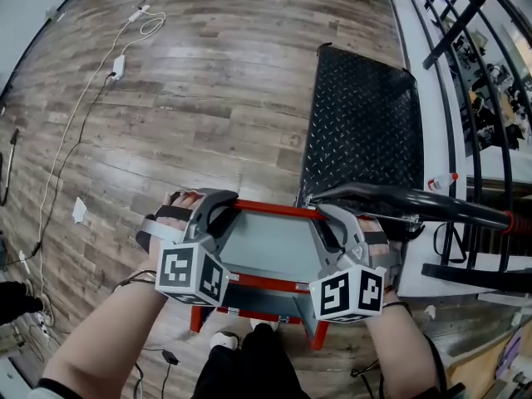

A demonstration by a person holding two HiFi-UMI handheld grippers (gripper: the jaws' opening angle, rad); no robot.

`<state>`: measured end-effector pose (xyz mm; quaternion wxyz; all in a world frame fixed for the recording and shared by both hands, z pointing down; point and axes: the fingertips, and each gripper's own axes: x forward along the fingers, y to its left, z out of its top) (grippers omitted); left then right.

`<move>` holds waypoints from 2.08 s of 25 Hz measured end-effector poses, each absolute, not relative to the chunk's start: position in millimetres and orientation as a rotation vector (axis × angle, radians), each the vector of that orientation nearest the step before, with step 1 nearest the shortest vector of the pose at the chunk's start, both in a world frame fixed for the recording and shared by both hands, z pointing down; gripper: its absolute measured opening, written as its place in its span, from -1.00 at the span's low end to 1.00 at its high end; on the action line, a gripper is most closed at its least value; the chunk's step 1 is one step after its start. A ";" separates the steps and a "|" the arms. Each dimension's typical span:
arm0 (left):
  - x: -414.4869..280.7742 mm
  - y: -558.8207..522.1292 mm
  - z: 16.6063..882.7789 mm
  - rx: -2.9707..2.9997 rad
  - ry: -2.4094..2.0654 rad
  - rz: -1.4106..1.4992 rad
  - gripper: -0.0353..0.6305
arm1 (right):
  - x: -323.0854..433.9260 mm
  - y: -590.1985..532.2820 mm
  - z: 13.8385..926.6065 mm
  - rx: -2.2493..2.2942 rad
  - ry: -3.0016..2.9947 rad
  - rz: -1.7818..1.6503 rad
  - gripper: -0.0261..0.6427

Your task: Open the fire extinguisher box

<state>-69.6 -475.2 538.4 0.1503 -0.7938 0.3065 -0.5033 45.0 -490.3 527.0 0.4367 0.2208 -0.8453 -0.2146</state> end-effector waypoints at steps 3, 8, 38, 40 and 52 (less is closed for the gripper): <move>-69.9 -477.2 542.9 -2.281 0.881 -1.442 -0.67 | 44.9 -493.7 532.0 0.549 -2.105 -0.545 -0.71; -69.7 -482.8 547.0 -2.292 0.888 -1.417 -0.66 | 45.0 -499.9 537.4 0.567 -2.107 -0.577 -0.71; -73.8 -477.9 532.5 -2.350 1.124 -1.299 -0.60 | 45.9 -485.3 523.2 0.584 -2.182 -0.613 -0.51; -71.1 -476.9 527.8 -2.373 1.140 -1.286 -0.60 | 50.5 -486.9 517.2 0.592 -2.174 -0.603 -0.51; -78.0 -442.9 445.4 -2.377 1.211 -1.182 -0.60 | 51.2 -446.8 419.1 0.724 -2.264 -0.565 -0.52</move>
